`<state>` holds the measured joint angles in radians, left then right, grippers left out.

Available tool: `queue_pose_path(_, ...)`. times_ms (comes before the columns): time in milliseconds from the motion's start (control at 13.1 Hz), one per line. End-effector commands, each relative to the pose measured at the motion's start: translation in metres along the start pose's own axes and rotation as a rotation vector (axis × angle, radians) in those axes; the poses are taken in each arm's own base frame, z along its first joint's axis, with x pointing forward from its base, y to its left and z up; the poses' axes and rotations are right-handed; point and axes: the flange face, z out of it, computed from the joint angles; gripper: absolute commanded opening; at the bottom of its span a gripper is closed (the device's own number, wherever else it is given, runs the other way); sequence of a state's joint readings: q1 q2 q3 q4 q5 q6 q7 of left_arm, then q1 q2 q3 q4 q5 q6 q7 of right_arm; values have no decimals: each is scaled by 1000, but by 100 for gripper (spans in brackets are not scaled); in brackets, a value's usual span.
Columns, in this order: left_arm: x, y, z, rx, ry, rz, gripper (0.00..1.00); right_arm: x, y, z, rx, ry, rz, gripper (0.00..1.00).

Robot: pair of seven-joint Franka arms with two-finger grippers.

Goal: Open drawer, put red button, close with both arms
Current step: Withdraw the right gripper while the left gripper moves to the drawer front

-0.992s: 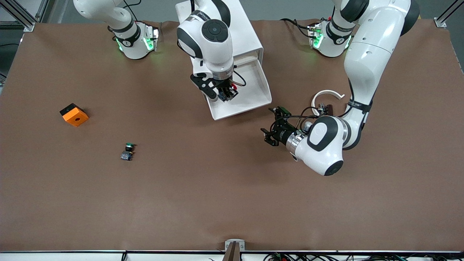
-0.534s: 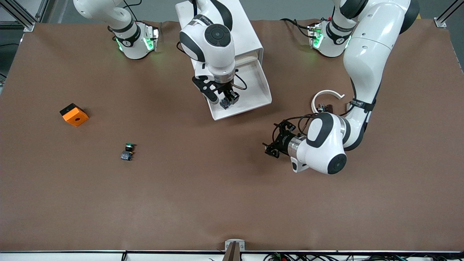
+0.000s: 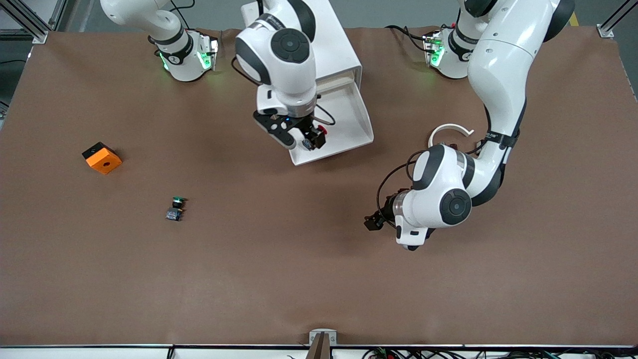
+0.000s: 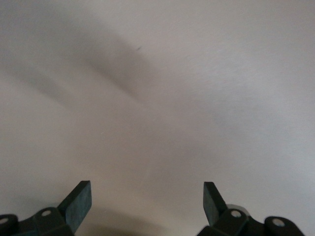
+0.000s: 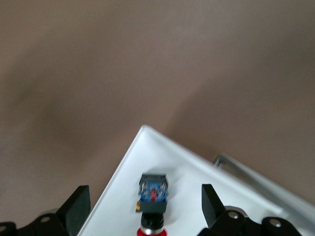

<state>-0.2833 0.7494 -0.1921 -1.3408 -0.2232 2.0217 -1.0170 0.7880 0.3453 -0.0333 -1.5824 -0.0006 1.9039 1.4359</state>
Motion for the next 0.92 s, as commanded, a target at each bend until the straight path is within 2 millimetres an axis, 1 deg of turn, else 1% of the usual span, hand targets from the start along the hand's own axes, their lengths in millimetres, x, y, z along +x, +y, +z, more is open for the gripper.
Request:
queue_pose_path(0, -23, 7, -19, 32, 116, 128, 100, 78, 21, -28, -32, -18, -122, 100)
queue_pose_path(76, -23, 7, -21, 55, 154, 158, 100, 106, 35, -38, -35, -25, -164, 100)
queue_pose_path(229, -34, 12, -17, 91, 202, 210, 100, 172, 76, -55, -63, -54, -264, 100)
queue_pose_path(382, -59, 19, -5, 115, 206, 248, 100, 240, 124, -65, -66, -83, -354, 100)
queue_pose_path(458, -71, 22, 2, 139, 221, 266, 100, 268, 147, -70, -62, -92, -397, 100)
queue_pose_path(534, -88, 24, 12, 161, 227, 288, 100, 299, 173, -74, -54, -101, -449, 100)
queue_pose_path(611, -103, 25, 18, 174, 233, 290, 100, 322, 195, -74, -48, -109, -492, 100)
queue_pose_path(687, -115, 25, 24, 190, 236, 292, 100, 344, 217, -78, -37, -106, -526, 100)
queue_pose_path(840, -145, 28, 37, 221, 228, 304, 100, 372, 249, -81, -30, -107, -573, 100)
